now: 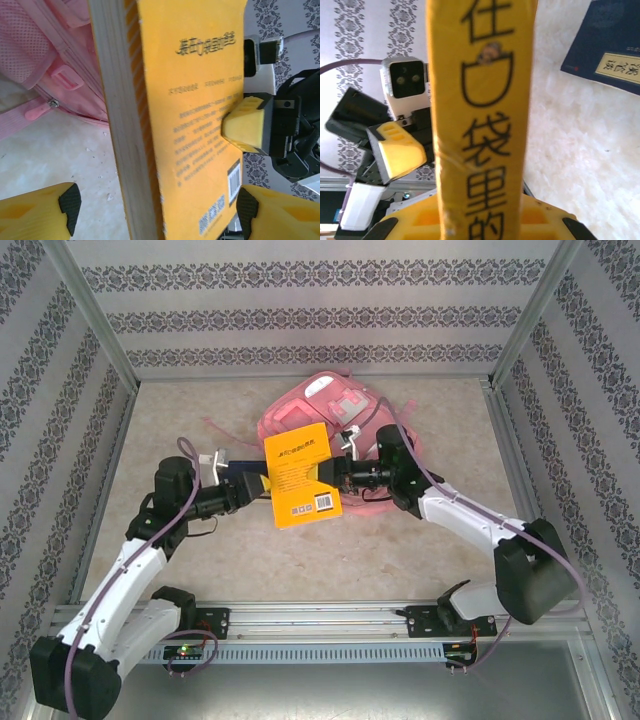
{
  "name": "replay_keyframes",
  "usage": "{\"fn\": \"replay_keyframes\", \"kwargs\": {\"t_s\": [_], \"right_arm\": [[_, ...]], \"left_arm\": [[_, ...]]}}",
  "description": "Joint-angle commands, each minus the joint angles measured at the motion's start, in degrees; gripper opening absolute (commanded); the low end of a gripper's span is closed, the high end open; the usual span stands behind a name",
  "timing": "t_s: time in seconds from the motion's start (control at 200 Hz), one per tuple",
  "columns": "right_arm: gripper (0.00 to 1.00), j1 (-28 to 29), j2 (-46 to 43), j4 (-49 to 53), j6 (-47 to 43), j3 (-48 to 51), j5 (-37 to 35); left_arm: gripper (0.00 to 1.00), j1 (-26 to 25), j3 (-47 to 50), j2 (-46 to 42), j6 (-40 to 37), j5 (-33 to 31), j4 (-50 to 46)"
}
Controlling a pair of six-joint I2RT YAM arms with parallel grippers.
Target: Pack the student bag
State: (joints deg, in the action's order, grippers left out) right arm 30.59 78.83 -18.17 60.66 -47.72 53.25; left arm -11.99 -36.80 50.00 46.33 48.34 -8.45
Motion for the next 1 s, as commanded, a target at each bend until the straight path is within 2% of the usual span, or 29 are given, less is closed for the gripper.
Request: {"fn": "replay_keyframes", "kwargs": {"t_s": [0.0, 0.11, 0.4, 0.555, 0.665, 0.794, 0.919, 0.999], "right_arm": [[0.00, 0.1, -3.5, -9.6, 4.8, 1.0, 1.8], [0.00, 0.7, -5.3, -10.6, 6.1, 1.1, 2.0], [0.00, 1.0, -6.2, -12.0, 7.6, 1.4, 2.5], [0.00, 0.7, -5.5, -12.4, 7.9, 1.5, 2.6], [0.00, -0.4, -5.3, -11.8, 7.4, 1.5, 2.7], [0.00, -2.5, -4.7, -10.2, 6.6, 2.0, 3.0], [0.00, -3.5, -4.0, -7.9, 4.5, 2.0, 3.5], [0.00, -3.7, -3.7, -7.0, 3.6, 2.1, 3.1]], "left_arm": [[0.84, -0.3, -2.5, 3.2, -1.5, 4.5, 4.6], [0.85, -0.3, -3.0, 5.9, 0.4, 6.0, 8.7], [0.83, -1.6, 0.8, 11.3, 16.1, 11.3, 34.0], [0.79, -2.8, 2.6, 12.9, 21.0, 11.9, 42.6], [0.69, -3.2, 3.2, 13.4, 23.3, 12.3, 46.6], [0.49, -3.6, 3.7, 13.4, 24.7, 12.1, 49.0], [0.38, -5.2, 3.7, 14.1, 24.9, 12.0, 50.5], [0.36, -6.2, 3.7, 14.7, 24.8, 12.0, 51.0]]}}
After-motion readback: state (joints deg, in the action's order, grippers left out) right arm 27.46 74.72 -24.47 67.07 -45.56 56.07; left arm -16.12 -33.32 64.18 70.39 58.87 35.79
